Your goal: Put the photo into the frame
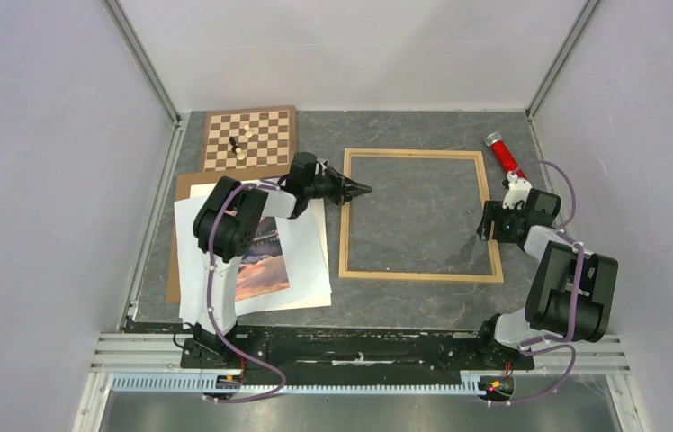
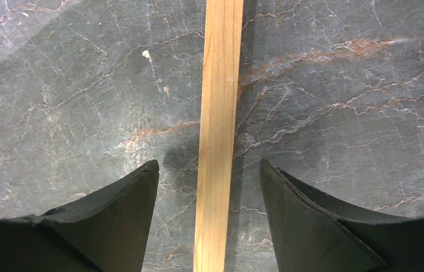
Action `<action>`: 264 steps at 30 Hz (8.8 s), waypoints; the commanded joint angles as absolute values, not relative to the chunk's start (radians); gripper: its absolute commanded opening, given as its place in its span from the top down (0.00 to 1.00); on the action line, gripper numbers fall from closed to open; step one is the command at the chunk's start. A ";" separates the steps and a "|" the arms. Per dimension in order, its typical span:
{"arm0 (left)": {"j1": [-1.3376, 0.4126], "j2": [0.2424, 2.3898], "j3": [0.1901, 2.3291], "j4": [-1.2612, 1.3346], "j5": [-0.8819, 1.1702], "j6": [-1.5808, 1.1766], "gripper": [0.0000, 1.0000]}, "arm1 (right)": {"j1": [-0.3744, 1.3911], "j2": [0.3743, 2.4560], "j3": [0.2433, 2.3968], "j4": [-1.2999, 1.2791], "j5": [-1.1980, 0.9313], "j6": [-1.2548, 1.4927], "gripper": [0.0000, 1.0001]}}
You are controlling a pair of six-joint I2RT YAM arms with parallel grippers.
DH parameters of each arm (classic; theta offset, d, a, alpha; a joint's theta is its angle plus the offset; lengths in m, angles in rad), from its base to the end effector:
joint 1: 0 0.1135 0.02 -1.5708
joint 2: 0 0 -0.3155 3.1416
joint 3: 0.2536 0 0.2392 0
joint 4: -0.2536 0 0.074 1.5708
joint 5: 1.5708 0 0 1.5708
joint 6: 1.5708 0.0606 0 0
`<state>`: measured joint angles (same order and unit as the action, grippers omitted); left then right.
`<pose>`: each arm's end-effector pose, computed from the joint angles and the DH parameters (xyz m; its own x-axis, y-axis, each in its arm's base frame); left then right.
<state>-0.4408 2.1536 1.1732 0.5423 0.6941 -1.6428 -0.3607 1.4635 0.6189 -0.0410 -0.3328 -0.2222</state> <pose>0.4190 -0.2405 0.1668 -0.8221 -0.4598 0.3358 -0.4440 0.1483 -0.8837 0.2577 -0.0760 0.1923 -0.7375 0.0556 -0.6730 -0.0230 0.9940 0.1073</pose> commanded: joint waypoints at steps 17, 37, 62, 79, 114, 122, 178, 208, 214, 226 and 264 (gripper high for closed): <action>-0.460 2.164 1.207 0.572 0.732 -1.560 0.98 | -0.392 1.431 0.649 -0.065 -0.374 -0.199 0.24; -0.459 2.186 1.170 0.874 0.762 -1.718 0.98 | -0.481 1.444 0.746 -0.104 -0.470 -0.134 0.21; -0.488 2.195 1.188 1.062 0.733 -1.844 0.98 | -0.495 1.409 0.720 -0.089 -0.476 -0.126 0.22; -0.502 2.218 1.225 1.229 0.701 -1.928 0.98 | -0.511 1.382 0.700 -0.078 -0.480 -0.123 0.22; -0.531 2.223 1.258 1.309 0.643 -2.037 0.98 | -0.523 1.369 0.674 -0.071 -0.482 -0.126 0.22; -0.537 2.221 1.281 1.332 0.631 -2.073 0.98 | -0.526 1.366 0.672 -0.068 -0.479 -0.124 0.22; -0.630 2.294 1.398 1.381 0.560 -2.138 0.98 | -0.580 1.339 0.663 -0.065 -0.476 -0.108 0.23; -0.652 2.333 1.367 1.381 0.527 -2.126 0.98 | -0.592 1.336 0.649 -0.062 -0.488 -0.110 0.23; -0.652 2.332 1.357 1.390 0.534 -2.104 0.98 | -0.594 1.335 0.652 -0.066 -0.489 -0.109 0.23; -0.621 2.331 1.326 1.373 0.581 -1.989 0.98 | -0.596 1.345 0.656 -0.080 -0.477 -0.129 0.23; -0.530 2.280 1.191 1.109 0.761 -1.643 0.98 | -0.597 1.342 0.647 -0.072 -0.483 -0.132 0.23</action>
